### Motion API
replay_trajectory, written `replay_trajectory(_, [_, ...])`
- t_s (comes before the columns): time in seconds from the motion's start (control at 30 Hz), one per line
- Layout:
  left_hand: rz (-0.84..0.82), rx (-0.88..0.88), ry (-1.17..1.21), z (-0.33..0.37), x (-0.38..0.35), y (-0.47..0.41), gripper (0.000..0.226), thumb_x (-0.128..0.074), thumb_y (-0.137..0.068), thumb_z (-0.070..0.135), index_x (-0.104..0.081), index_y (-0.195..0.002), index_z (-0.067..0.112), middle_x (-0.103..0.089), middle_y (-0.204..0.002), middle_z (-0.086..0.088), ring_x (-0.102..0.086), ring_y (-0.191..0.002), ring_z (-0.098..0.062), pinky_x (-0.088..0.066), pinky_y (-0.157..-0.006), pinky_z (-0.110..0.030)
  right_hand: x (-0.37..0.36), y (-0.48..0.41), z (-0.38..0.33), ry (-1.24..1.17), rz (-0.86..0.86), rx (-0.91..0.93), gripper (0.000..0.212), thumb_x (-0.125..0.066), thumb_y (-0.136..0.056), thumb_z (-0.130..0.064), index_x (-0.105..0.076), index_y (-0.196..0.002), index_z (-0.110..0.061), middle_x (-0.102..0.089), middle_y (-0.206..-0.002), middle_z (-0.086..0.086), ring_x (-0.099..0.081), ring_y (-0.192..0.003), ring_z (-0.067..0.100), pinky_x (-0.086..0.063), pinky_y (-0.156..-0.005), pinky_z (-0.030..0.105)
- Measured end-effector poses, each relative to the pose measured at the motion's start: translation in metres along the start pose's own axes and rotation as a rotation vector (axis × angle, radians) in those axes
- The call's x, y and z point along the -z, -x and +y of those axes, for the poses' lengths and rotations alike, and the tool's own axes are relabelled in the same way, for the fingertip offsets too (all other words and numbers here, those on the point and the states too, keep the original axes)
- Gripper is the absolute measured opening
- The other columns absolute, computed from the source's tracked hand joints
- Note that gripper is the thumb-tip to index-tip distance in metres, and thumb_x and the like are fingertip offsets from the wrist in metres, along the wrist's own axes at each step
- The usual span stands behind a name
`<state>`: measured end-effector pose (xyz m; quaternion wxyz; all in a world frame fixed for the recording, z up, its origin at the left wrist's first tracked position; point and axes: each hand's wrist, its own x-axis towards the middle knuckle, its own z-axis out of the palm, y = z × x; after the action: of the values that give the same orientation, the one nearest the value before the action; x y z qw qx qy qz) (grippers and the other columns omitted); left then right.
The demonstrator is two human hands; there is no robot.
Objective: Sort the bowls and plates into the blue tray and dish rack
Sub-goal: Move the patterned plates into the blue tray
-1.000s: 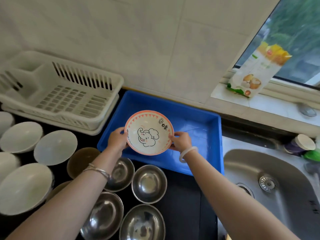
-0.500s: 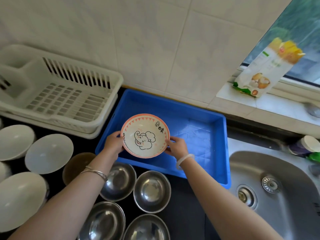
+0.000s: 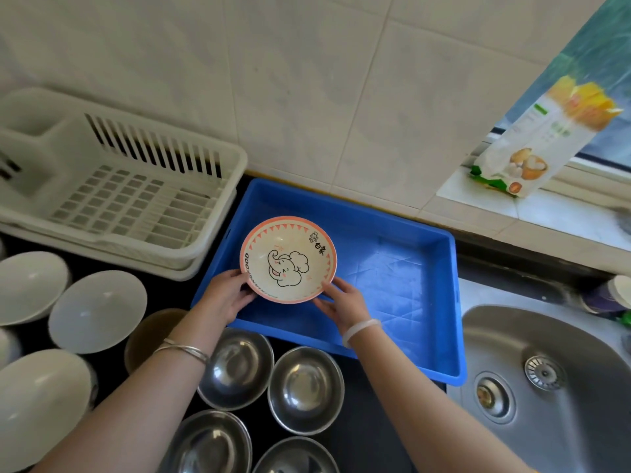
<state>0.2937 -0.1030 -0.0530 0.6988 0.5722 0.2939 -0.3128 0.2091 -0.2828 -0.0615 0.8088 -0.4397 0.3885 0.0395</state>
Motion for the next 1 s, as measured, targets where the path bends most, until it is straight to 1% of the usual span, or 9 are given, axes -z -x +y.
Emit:
replay_trajectory(0.07, [-0.030,0.004,0.046,-0.002,-0.001,-0.002,0.032,-0.048,-0.094,0.005,-0.049,-0.126,0.007,-0.056,-0.123,-0.017,-0.058,-0.097,-0.028,-0.049,-0.080,-0.040,-0.008,-0.006,-0.003,-0.010,0.015,0.014,0.037,-0.055,-0.093,-0.007,-0.050,-0.129,0.000,-0.063,-0.118,0.023,-0.067,-0.090,0.033,-0.059,-0.061,0.024])
replay_trajectory(0.13, [-0.059,0.017,0.084,-0.002,-0.004,-0.003,0.037,-0.047,-0.095,0.007,-0.046,-0.131,0.009,-0.053,-0.126,-0.016,-0.056,-0.101,-0.030,-0.049,-0.082,-0.040,-0.014,-0.012,-0.007,-0.018,0.028,0.027,0.036,-0.054,-0.093,-0.007,-0.049,-0.129,0.000,-0.063,-0.115,0.023,-0.068,-0.084,0.030,-0.059,-0.060,0.024])
replay_trajectory(0.3, [-0.059,-0.049,0.170,0.000,-0.008,-0.010,0.035,-0.049,-0.095,0.010,-0.049,-0.129,0.008,-0.055,-0.128,-0.014,-0.055,-0.104,-0.024,-0.048,-0.087,-0.033,-0.027,-0.025,-0.011,-0.039,0.045,0.049,0.036,-0.053,-0.094,-0.007,-0.049,-0.129,0.000,-0.063,-0.110,0.018,-0.068,-0.081,0.024,-0.059,-0.060,0.024])
replay_trajectory(0.43, [-0.052,-0.062,0.212,0.000,-0.009,-0.014,0.037,-0.050,-0.095,0.012,-0.047,-0.131,0.008,-0.056,-0.126,-0.013,-0.057,-0.101,-0.024,-0.048,-0.083,-0.032,-0.033,-0.031,-0.013,-0.038,0.069,0.061,0.033,-0.052,-0.094,-0.007,-0.050,-0.127,-0.001,-0.061,-0.115,0.018,-0.067,-0.083,0.024,-0.060,-0.061,0.025])
replay_trajectory(0.57, [-0.026,-0.090,0.219,-0.001,-0.013,-0.018,0.038,-0.049,-0.095,0.012,-0.047,-0.132,0.007,-0.055,-0.128,-0.013,-0.055,-0.106,-0.024,-0.049,-0.084,-0.031,-0.034,-0.035,-0.015,0.001,0.097,0.083,0.023,-0.052,-0.094,-0.007,-0.055,-0.117,-0.005,-0.060,-0.114,0.012,-0.065,-0.095,0.031,-0.060,-0.061,0.025])
replay_trajectory(0.7, [0.010,-0.131,0.202,0.001,-0.018,-0.019,0.034,-0.049,-0.095,0.012,-0.050,-0.129,0.006,-0.055,-0.128,-0.012,-0.056,-0.108,-0.023,-0.049,-0.085,-0.029,-0.036,-0.036,-0.018,0.025,0.099,0.081,0.024,-0.051,-0.095,-0.009,-0.055,-0.119,-0.006,-0.061,-0.114,0.010,-0.065,-0.094,0.030,-0.059,-0.059,0.023])
replay_trajectory(0.8, [0.040,-0.157,0.186,0.002,-0.023,-0.019,0.033,-0.050,-0.095,0.012,-0.051,-0.127,0.006,-0.056,-0.127,-0.012,-0.057,-0.106,-0.022,-0.049,-0.086,-0.029,-0.033,-0.034,-0.020,0.070,0.074,0.045,0.029,-0.050,-0.096,-0.018,-0.053,-0.124,-0.010,-0.063,-0.108,0.003,-0.066,-0.090,0.027,-0.057,-0.074,0.027])
replay_trajectory(0.87, [0.061,-0.167,0.175,0.002,-0.025,-0.018,0.033,-0.050,-0.094,0.012,-0.052,-0.127,0.007,-0.057,-0.126,-0.012,-0.058,-0.105,-0.022,-0.050,-0.087,-0.029,-0.030,-0.031,-0.022,0.108,0.047,0.030,0.035,-0.048,-0.097,-0.023,-0.050,-0.130,-0.010,-0.062,-0.107,0.000,-0.064,-0.094,0.026,-0.053,-0.083,0.030])
replay_trajectory(1.0, [0.059,-0.188,0.156,-0.001,-0.026,-0.012,0.034,-0.050,-0.094,0.011,-0.052,-0.128,0.006,-0.057,-0.127,-0.012,-0.057,-0.109,-0.022,-0.049,-0.094,-0.030,-0.022,-0.025,-0.023,0.202,-0.012,0.024,0.043,-0.049,-0.096,-0.031,-0.048,-0.135,-0.014,-0.057,-0.128,0.005,-0.059,-0.109,0.024,-0.049,-0.086,0.031])
